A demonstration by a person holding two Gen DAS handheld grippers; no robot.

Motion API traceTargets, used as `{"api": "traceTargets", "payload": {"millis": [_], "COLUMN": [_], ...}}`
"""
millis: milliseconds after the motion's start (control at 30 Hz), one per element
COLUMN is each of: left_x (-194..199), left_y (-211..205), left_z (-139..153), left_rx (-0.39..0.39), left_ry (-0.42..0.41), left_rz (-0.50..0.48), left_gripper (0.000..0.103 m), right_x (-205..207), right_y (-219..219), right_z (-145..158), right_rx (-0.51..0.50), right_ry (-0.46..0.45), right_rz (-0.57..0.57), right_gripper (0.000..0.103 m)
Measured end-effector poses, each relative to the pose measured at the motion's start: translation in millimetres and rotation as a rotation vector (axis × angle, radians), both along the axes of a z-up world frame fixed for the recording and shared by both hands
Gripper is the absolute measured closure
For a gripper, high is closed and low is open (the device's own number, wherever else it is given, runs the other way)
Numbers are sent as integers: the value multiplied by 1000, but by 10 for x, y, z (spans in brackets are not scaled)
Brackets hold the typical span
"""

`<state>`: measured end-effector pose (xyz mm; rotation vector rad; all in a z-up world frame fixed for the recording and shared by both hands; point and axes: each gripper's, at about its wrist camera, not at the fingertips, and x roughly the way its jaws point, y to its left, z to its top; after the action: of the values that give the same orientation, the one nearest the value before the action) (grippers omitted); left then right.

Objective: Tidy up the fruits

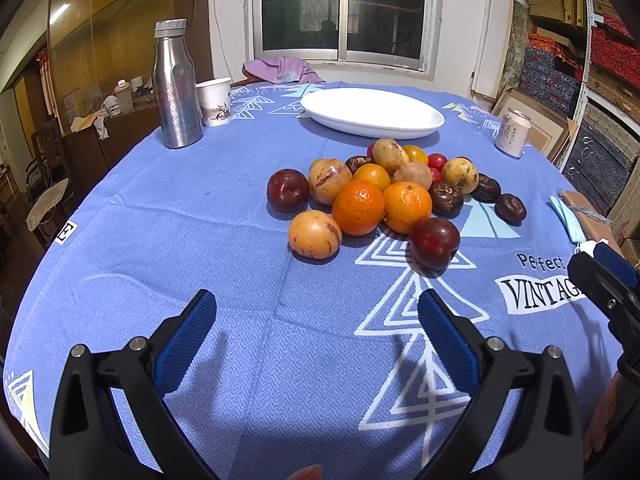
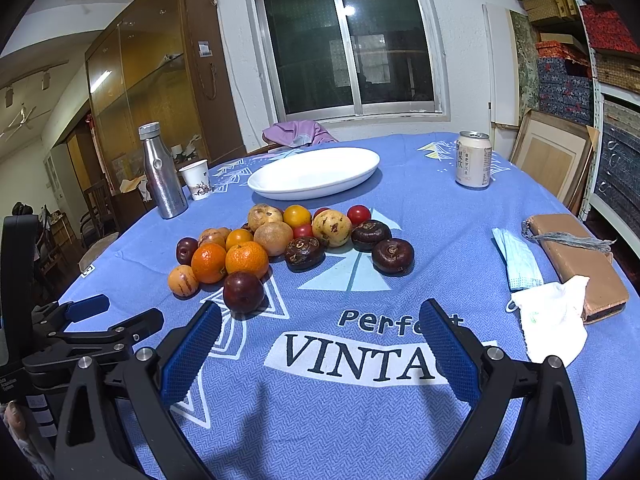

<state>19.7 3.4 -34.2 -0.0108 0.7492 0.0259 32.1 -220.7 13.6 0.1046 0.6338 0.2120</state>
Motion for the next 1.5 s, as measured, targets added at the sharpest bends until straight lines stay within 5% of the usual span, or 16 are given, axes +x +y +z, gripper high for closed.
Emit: {"api": "traceTargets", "payload": {"millis": [1500], "left_x": [41], "left_y": [45], "left_z": [-34], "left_rx": [-37], "left_ry": [33], "left_rz": [0], "left_gripper": [4], "right_x": [-1], "right_y": [-5], "right_z": [1], "right_rx": [3], "right_ry": [0], "right_rz": [0], "right_gripper": [3]}}
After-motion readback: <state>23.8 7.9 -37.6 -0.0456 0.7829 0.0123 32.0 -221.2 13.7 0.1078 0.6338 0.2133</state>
